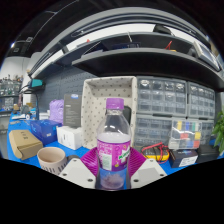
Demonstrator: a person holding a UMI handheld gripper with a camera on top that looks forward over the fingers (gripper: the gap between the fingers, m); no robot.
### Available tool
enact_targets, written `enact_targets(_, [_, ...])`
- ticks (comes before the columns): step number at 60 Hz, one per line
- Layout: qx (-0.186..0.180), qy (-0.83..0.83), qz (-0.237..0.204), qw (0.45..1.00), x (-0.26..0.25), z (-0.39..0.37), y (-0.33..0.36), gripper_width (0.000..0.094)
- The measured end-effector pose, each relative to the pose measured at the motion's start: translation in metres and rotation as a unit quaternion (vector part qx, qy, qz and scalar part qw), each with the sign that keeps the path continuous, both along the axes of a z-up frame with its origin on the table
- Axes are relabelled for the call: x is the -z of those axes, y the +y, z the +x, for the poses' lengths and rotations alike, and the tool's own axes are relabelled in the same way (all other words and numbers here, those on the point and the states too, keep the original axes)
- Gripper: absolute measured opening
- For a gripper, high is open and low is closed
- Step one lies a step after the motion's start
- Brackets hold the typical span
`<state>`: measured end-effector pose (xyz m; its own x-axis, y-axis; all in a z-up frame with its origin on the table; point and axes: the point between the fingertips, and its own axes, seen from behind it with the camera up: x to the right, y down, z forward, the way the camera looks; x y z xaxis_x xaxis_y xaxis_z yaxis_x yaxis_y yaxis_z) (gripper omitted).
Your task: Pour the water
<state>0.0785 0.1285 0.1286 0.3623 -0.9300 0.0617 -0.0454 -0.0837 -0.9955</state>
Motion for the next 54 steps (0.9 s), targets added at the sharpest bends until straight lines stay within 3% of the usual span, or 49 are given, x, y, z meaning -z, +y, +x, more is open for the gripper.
enact_targets(15, [0.010,0.015,0.002,1.000,0.003,0.003,-0.005,0.0533])
enact_targets(22, [0.013,0.039,0.005,0.999,0.008,-0.013,-0.009,0.0843])
enact_targets(24, [0.010,0.040,0.010,0.999,0.007,-0.021,-0.009,0.0863])
enact_targets(34, [0.015,0.046,0.021,0.999,0.006,-0.071,-0.025,0.0860])
enact_targets(54, [0.146,0.052,0.019,0.988,0.001,-0.138,-0.124,0.0862])
